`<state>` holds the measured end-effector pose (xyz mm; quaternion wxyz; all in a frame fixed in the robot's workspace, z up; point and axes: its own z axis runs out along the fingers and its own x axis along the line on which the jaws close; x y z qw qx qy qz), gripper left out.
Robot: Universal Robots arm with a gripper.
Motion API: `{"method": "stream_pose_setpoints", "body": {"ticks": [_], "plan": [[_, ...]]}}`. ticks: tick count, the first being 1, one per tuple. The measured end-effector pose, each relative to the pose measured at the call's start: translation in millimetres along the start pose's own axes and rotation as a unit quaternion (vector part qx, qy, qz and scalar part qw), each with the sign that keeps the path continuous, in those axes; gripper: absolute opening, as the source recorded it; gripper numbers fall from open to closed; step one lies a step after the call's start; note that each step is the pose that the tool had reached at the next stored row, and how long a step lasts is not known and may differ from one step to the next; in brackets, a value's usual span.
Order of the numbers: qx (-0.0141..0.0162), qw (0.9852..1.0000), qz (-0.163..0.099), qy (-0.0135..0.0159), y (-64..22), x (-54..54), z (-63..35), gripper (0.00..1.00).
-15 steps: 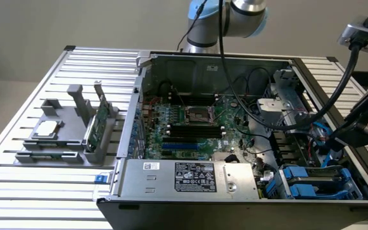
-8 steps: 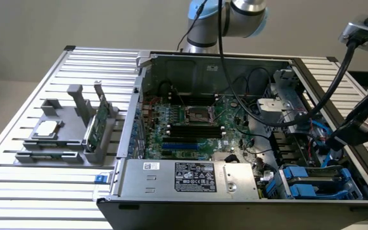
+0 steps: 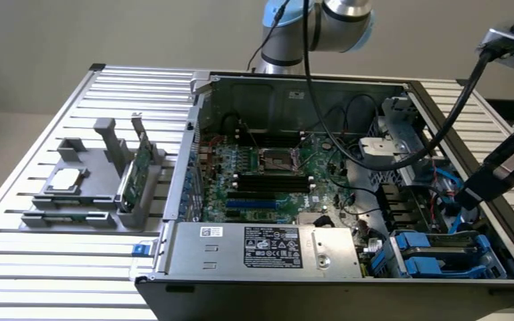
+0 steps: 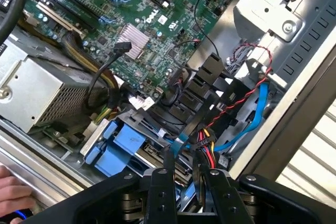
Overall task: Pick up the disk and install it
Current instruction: 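Insert the first disk wire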
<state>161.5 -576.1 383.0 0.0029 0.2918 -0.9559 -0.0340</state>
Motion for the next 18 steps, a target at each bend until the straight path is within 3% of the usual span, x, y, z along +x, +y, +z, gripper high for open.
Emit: {"method": "stream_pose_setpoints", "body": {"ticks": [4,7,18], "plan": [[0.0005,0.9994,0.035,-0.0024,0.0,0.0,0.5,0.28],[0.0008,0.9980,0.062,-0.0042,0.0,0.0,0.6,0.28],[0.0025,0.9892,0.146,-0.0101,0.0,0.0,0.7,0.28]]}}
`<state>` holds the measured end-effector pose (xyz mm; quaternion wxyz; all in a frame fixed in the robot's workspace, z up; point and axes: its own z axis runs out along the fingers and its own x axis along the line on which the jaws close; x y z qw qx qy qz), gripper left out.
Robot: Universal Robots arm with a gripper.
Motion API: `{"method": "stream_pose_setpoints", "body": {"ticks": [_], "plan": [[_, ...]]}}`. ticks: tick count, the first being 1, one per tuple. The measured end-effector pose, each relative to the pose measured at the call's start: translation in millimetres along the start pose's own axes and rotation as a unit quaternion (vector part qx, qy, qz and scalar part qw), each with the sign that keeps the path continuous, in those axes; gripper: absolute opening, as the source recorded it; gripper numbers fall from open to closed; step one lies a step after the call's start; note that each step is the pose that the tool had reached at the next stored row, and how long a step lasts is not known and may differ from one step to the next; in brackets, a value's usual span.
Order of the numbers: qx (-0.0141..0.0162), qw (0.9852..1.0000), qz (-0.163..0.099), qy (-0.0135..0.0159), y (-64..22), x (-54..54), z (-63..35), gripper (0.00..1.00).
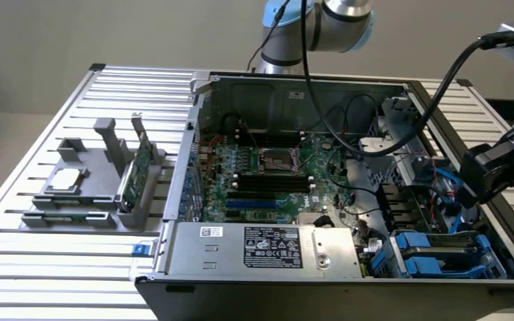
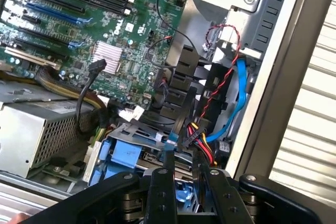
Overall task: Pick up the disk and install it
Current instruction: 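Insert the first disk wire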
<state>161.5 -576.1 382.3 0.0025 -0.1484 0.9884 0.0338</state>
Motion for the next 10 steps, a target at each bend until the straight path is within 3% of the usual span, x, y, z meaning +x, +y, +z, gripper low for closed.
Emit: {"method": "stream_pose_setpoints", "body": {"ticks": [2,8,10], "plan": [[0.0021,0.9999,0.011,-0.0013,0.1,0.0,0.0,0.28],[0.0141,0.9991,0.040,-0.0062,0.0,0.0,0.1,0.28],[0.0165,0.9985,0.052,-0.0076,-0.1,0.0,0.4,0.28]]}}
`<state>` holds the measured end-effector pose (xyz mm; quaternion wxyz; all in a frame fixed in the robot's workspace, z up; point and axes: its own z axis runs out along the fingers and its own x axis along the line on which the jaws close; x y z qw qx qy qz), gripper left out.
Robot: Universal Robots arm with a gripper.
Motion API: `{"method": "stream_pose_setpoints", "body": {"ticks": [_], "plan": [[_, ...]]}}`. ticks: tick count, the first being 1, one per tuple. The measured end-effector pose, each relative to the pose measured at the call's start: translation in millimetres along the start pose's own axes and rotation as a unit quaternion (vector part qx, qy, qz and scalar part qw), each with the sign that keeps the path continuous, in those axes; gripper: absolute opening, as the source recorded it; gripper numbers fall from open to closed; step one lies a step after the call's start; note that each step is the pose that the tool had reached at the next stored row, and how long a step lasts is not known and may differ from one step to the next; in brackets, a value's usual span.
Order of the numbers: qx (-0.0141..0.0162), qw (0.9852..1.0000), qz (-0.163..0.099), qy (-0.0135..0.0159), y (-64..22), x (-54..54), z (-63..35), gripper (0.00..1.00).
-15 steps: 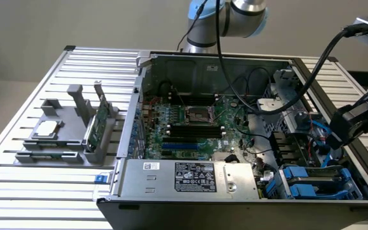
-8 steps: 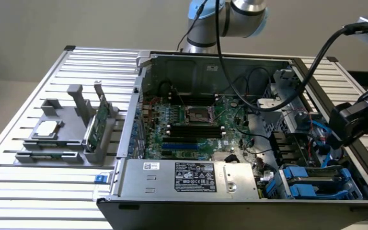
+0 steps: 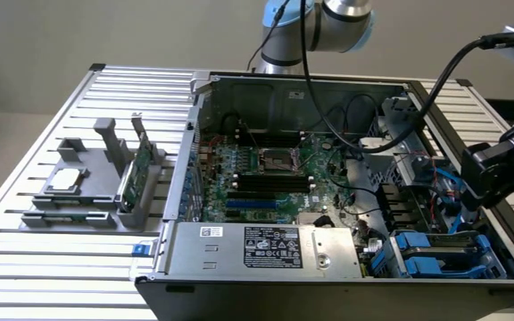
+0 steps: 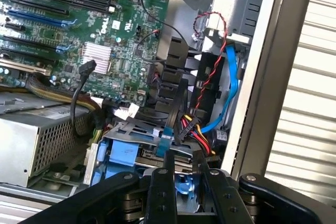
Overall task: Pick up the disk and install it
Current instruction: 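Insert the first disk wire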
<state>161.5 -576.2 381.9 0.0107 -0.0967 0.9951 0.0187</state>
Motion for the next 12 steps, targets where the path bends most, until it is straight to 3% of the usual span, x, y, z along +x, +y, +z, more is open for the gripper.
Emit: {"method": "stream_pose_setpoints", "body": {"ticks": [5,12], "plan": [[0.0024,0.9994,0.035,-0.0035,0.0,0.1,1.7,0.28],[0.0040,0.9969,0.079,-0.0073,-0.1,0.2,5.2,0.28]]}}
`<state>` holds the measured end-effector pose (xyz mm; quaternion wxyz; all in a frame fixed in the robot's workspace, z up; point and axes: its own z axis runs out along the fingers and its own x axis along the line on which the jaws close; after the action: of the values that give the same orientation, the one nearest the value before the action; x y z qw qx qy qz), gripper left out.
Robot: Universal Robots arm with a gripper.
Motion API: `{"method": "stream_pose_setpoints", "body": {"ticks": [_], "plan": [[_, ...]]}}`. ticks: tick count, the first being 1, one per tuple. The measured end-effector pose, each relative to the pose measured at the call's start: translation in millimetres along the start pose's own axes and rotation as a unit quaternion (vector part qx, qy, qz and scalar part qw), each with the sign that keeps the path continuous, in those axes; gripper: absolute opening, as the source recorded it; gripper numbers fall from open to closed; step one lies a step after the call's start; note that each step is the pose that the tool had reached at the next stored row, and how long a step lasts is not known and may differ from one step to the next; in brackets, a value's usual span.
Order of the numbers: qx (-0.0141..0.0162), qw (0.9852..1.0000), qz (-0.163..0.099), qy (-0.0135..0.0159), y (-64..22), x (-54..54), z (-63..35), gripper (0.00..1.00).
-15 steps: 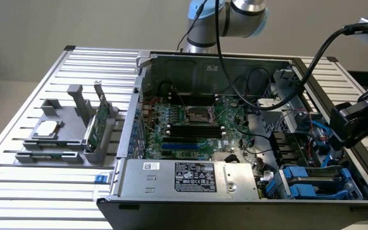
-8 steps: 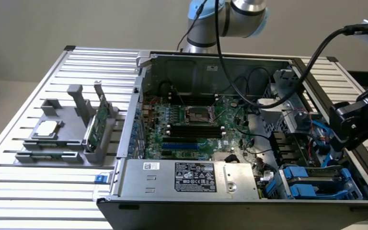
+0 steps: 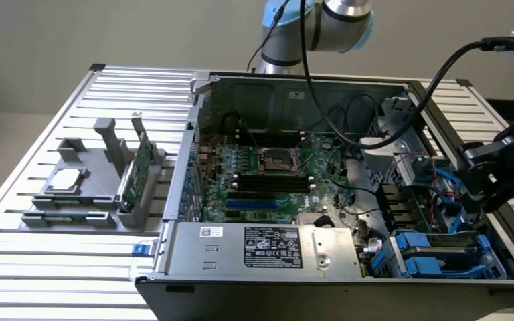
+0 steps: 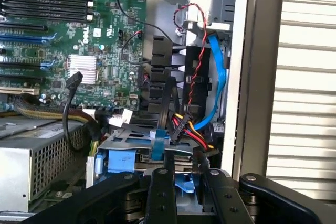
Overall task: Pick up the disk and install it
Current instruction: 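Insert the first disk wire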
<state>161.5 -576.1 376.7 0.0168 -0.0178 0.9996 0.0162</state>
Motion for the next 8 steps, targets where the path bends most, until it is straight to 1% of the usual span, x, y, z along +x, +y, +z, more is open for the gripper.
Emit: {"method": "stream_pose_setpoints", "body": {"ticks": [4,8], "plan": [[0.0005,0.9998,0.019,-0.0011,0.5,-0.3,0.5,0.28],[0.0010,0.9995,0.032,-0.0023,1.3,-2.1,0.5,0.28]]}}
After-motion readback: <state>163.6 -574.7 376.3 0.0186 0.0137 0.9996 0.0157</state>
